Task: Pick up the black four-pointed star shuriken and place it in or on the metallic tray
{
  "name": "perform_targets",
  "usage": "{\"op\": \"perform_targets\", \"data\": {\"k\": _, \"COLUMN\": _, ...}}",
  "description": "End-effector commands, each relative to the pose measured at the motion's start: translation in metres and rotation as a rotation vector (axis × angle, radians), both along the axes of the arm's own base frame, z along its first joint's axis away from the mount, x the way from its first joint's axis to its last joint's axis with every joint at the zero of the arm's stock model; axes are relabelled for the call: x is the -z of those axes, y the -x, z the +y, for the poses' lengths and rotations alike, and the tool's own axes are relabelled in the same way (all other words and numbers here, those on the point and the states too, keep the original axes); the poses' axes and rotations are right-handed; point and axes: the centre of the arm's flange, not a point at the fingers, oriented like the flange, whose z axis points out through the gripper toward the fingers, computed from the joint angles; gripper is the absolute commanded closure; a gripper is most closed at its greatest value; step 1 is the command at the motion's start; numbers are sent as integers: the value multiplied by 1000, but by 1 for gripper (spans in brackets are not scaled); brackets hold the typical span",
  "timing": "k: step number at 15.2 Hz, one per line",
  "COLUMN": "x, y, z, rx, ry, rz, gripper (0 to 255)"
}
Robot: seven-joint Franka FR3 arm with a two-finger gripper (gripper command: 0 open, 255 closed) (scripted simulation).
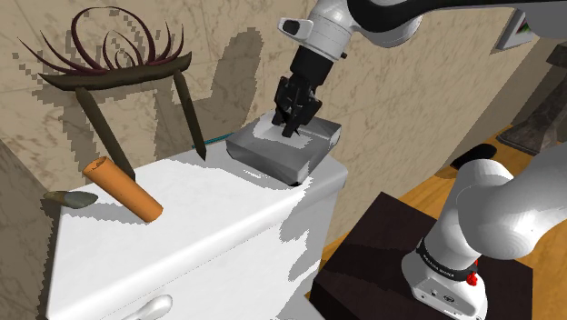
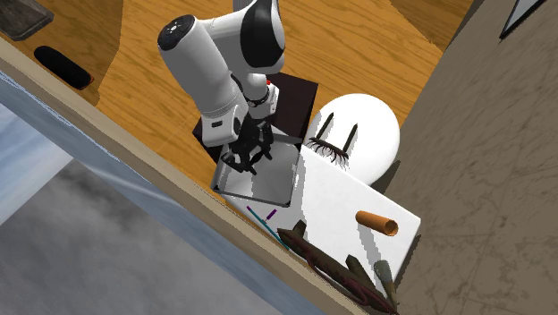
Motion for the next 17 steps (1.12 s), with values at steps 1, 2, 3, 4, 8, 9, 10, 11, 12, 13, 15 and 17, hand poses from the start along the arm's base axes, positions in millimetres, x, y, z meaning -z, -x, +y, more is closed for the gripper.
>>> {"op": "perform_targets", "data": {"k": 1, "x": 0, "y": 0, "z": 0, "rx": 0, "ry": 0, "rz": 0, "gripper": 255}}
{"op": "perform_targets", "data": {"k": 2, "x": 0, "y": 0, "z": 0, "rx": 0, "ry": 0, "rz": 0, "gripper": 255}}
{"op": "perform_targets", "data": {"k": 3, "x": 0, "y": 0, "z": 0, "rx": 0, "ry": 0, "rz": 0, "gripper": 255}}
{"op": "perform_targets", "data": {"k": 4, "x": 0, "y": 0, "z": 0, "rx": 0, "ry": 0, "rz": 0, "gripper": 255}}
{"op": "perform_targets", "data": {"k": 8, "x": 0, "y": 0, "z": 0, "rx": 0, "ry": 0, "rz": 0, "gripper": 0}}
{"op": "perform_targets", "data": {"k": 9, "x": 0, "y": 0, "z": 0, "rx": 0, "ry": 0, "rz": 0, "gripper": 0}}
{"op": "perform_targets", "data": {"k": 10, "x": 0, "y": 0, "z": 0, "rx": 0, "ry": 0, "rz": 0, "gripper": 0}}
{"op": "perform_targets", "data": {"k": 11, "x": -11, "y": 2, "z": -5, "rx": 0, "ry": 0, "rz": 0, "gripper": 0}}
{"op": "perform_targets", "data": {"k": 12, "x": -23, "y": 5, "z": -11, "rx": 0, "ry": 0, "rz": 0, "gripper": 0}}
{"op": "perform_targets", "data": {"k": 13, "x": -35, "y": 7, "z": -16, "rx": 0, "ry": 0, "rz": 0, "gripper": 0}}
{"op": "perform_targets", "data": {"k": 15, "x": -44, "y": 9, "z": -20, "rx": 0, "ry": 0, "rz": 0, "gripper": 0}}
{"op": "perform_targets", "data": {"k": 17, "x": -44, "y": 9, "z": -20, "rx": 0, "ry": 0, "rz": 0, "gripper": 0}}
